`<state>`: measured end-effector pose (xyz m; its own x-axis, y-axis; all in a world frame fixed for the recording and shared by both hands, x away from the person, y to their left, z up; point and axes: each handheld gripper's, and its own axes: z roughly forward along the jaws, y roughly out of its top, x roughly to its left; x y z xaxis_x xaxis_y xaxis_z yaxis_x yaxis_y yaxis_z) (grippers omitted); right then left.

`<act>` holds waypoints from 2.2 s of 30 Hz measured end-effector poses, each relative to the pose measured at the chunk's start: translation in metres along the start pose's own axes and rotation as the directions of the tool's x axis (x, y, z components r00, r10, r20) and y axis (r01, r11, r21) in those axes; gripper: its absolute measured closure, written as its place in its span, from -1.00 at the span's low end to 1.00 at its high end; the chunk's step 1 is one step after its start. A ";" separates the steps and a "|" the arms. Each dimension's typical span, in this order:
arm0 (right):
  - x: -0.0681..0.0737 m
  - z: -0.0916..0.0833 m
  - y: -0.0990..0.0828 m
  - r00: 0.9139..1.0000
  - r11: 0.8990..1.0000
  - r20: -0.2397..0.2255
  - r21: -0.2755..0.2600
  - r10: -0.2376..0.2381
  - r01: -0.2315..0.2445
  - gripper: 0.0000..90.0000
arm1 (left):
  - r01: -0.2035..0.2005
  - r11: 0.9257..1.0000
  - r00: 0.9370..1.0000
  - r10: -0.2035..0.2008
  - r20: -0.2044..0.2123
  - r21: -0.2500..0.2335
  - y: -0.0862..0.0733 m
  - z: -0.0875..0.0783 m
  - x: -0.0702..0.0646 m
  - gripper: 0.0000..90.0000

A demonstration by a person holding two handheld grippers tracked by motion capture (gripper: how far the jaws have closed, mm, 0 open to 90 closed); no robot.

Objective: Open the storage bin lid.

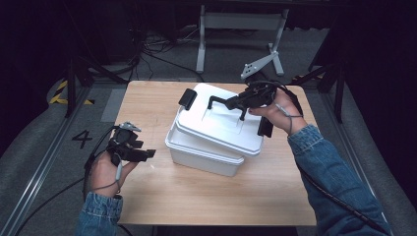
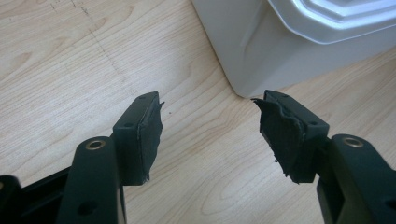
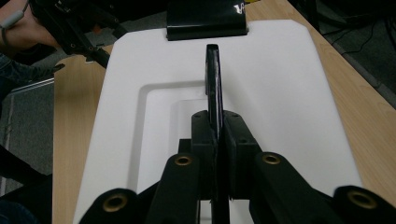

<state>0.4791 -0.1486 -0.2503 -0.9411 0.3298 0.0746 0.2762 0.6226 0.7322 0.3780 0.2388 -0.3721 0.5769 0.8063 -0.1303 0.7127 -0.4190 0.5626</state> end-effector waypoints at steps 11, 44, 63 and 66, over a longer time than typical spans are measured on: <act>-0.012 -0.024 -0.017 0.999 0.999 0.044 -0.020 0.028 -0.027 0.87 | 0.005 1.000 1.000 -0.005 0.000 0.013 -0.001 0.002 0.002 -0.13; -0.075 -0.106 -0.106 0.931 0.974 0.287 -0.071 0.227 -0.215 0.87 | 0.003 0.999 1.000 -0.002 -0.013 0.033 -0.001 0.005 0.000 -0.15; -0.105 -0.091 -0.158 0.873 0.945 0.375 -0.031 0.312 -0.324 0.87 | -0.001 0.999 1.000 0.001 -0.018 0.043 -0.001 0.007 0.001 -0.15; -0.107 -0.081 -0.165 0.874 0.945 0.373 -0.030 0.313 -0.326 0.87 | 0.005 0.999 1.000 -0.004 -0.019 0.043 -0.002 0.008 0.001 -0.15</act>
<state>0.5184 -0.3440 -0.3248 -0.6631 0.7474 0.0418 0.5617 0.4598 0.6878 0.3807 0.2372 -0.3797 0.5661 0.8160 -0.1167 0.7322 -0.4327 0.5260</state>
